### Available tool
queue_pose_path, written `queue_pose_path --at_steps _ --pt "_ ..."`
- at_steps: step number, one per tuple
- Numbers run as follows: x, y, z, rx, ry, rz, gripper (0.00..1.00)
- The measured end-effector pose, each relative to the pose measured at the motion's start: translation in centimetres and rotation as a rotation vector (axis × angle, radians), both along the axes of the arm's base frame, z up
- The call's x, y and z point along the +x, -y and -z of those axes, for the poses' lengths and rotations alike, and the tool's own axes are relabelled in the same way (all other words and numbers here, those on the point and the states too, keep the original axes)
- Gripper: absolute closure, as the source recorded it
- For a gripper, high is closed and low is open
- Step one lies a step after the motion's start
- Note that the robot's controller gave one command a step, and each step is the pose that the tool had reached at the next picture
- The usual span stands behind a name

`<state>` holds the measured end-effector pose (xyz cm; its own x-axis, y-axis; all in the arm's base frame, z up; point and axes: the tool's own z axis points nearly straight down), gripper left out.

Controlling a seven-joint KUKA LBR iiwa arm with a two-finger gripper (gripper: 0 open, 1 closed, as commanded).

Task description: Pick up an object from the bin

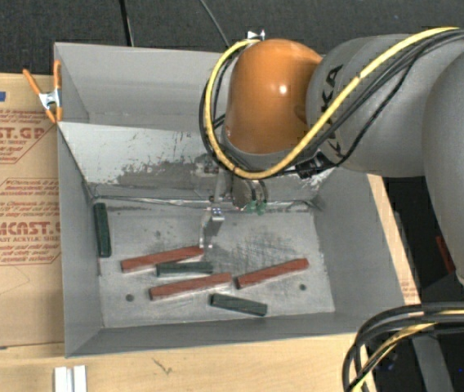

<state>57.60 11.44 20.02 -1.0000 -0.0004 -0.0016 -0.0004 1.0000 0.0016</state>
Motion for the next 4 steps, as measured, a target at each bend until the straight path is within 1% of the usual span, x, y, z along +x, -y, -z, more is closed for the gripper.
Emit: queue_pose_path --at_steps 1,2,3,4 --pt "-1.5 1.0 6.6 -0.001 0.004 -0.042 0.00" --pt "-5.2 2.4 12.7 0.000 -0.008 0.027 1.00" --pt "-5.2 2.4 12.7 0.000 -0.008 0.027 1.00" --pt "-0.6 2.1 -6.4 -0.001 0.009 -0.012 1.00"
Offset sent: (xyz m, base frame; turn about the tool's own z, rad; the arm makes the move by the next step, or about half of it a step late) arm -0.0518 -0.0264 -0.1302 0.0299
